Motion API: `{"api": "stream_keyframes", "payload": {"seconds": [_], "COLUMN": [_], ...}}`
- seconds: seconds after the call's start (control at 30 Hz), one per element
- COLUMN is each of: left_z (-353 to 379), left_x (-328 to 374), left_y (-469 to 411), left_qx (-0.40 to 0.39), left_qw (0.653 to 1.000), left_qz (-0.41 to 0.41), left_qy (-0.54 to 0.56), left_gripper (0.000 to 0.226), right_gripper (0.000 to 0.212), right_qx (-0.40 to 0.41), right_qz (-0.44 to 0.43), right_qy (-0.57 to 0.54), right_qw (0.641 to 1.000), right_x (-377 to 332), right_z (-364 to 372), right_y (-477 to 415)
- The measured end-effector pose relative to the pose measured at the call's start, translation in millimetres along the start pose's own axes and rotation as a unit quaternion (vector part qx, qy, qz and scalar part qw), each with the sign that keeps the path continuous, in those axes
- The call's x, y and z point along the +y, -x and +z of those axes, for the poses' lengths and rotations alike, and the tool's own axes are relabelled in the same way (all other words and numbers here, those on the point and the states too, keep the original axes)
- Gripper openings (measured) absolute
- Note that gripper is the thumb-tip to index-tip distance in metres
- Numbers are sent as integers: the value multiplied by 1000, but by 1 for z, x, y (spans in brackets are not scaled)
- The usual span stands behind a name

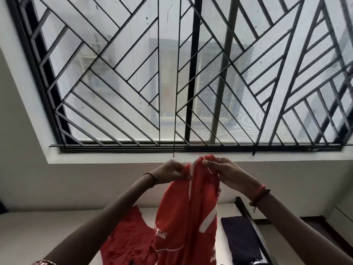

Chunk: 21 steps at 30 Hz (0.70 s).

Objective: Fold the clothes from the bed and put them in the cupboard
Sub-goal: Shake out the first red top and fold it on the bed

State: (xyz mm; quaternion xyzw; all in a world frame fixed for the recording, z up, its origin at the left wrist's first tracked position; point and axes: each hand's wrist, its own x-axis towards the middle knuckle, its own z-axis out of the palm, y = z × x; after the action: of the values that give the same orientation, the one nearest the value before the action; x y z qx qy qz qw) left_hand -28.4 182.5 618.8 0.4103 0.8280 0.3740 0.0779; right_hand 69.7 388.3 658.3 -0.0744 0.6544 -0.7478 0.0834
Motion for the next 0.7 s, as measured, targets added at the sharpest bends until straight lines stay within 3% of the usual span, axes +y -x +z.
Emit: {"api": "stream_keyframes", "payload": {"seconds": [0.07,0.13,0.23,0.37,0.5,0.63,0.7], "left_z": [0,-5,-11,-15,-25,-27,-19], "left_x": [3,7,15,12,1,21,35], "left_y": [1,-2,-3,-1,3,7,3], "left_qx": [49,80,73,37,-20,-15,-32], "left_qw": [998,993,987,990,999,996,996], "left_qz": [26,57,70,57,-33,-11,-8], "left_qy": [-19,-61,-123,-125,-26,83,87], "left_gripper": [23,24,32,34,37,26,26], "right_gripper": [42,65,52,20,25,30,26], "right_qx": [-7,-21,-12,61,82,97,122], "right_qz": [59,167,249,119,2,-123,-171], "right_qy": [17,14,7,-15,-8,83,108], "right_qw": [998,986,968,991,997,984,972], "right_x": [5,12,24,29,26,21,17], "right_z": [-3,-5,-3,-1,-1,9,16], "right_y": [-7,-14,-15,-17,-13,-10,-12]}}
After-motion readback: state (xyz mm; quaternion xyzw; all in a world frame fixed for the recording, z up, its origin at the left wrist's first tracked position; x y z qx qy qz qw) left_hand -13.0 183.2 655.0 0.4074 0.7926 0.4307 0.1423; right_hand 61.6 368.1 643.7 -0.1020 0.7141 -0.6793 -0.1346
